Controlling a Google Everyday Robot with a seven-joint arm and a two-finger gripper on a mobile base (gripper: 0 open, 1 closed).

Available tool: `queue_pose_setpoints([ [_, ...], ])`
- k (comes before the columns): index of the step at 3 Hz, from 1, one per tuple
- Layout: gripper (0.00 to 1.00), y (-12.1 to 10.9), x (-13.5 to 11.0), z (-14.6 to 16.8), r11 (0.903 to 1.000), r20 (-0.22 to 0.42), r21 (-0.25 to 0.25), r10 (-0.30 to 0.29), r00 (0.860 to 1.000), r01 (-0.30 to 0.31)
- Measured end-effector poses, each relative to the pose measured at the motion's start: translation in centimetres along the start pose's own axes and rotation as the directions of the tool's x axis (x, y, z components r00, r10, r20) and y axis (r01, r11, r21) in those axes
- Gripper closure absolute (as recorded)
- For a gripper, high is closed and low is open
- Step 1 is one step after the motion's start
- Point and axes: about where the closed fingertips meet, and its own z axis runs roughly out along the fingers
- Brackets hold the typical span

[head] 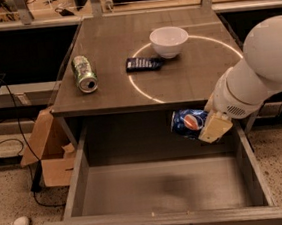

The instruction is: Place pepsi can into top drawer

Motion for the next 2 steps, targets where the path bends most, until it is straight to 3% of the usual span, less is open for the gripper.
queue_pose_setpoints([
  [1,1.0,0.0,0.0,0.0,1.0,0.0,0.0,0.0,1.0,0.0],
  [2,1.0,2.3,-0.1,2.4,0.9991,-0.013,-0.04,0.01,1.0,-0.01],
])
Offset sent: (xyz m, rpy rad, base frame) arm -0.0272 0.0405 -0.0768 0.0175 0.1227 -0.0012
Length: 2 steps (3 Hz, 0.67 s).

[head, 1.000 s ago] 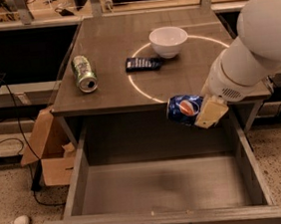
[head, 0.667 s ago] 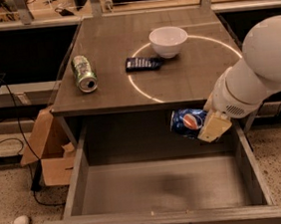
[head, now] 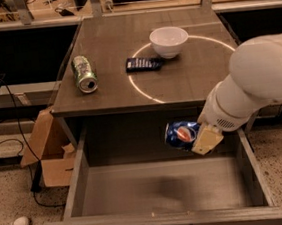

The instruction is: Place pepsi can into top drawer

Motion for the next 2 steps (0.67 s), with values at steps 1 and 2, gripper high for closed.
queue_pose_setpoints([
  [1,1.0,1.7,-0.5,2.8,0.9995,-0.015,-0.029,-0.011,1.0,0.01],
  [2,1.0,2.7,-0.8,5.4,0.9986,-0.024,-0.049,-0.022,0.999,0.021],
])
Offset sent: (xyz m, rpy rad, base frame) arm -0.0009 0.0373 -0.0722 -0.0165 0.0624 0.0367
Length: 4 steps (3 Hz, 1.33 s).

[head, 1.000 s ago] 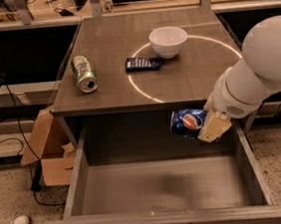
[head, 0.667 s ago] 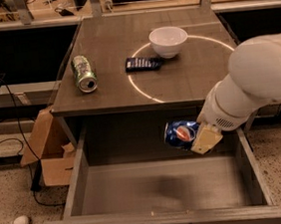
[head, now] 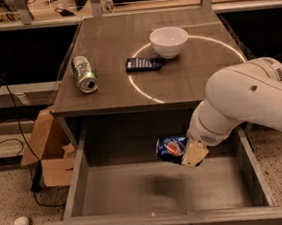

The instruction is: Place pepsi can into top drawer

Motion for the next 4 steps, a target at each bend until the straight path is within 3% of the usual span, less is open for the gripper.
queue_pose_setpoints([
  [1,1.0,0.5,-0.1,1.2,0.9999,-0.003,-0.012,-0.004,1.0,0.004],
  [4,1.0,1.7,2.4,3.9,0.9977,-0.012,-0.028,0.061,0.998,-0.061],
])
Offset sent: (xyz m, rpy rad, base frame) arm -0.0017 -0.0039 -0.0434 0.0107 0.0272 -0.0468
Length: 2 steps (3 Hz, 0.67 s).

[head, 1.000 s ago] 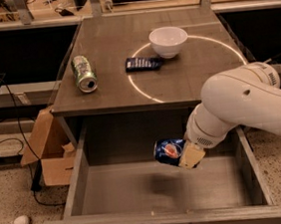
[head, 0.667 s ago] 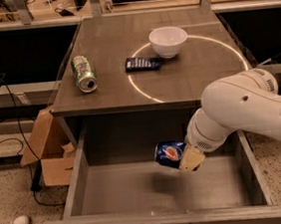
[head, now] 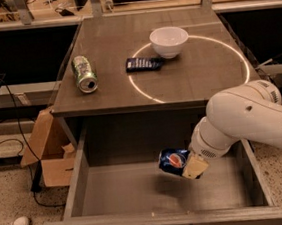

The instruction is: Place pepsi can into top drawer

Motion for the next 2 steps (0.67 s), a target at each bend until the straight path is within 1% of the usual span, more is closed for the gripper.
queue_pose_setpoints([
  [1,1.0,0.4,0.6,0.7,0.9996,0.005,-0.02,0.021,1.0,-0.02],
  [2,1.0,1.1,0.2,2.4,0.998,0.015,-0.061,0.017,1.0,-0.016],
])
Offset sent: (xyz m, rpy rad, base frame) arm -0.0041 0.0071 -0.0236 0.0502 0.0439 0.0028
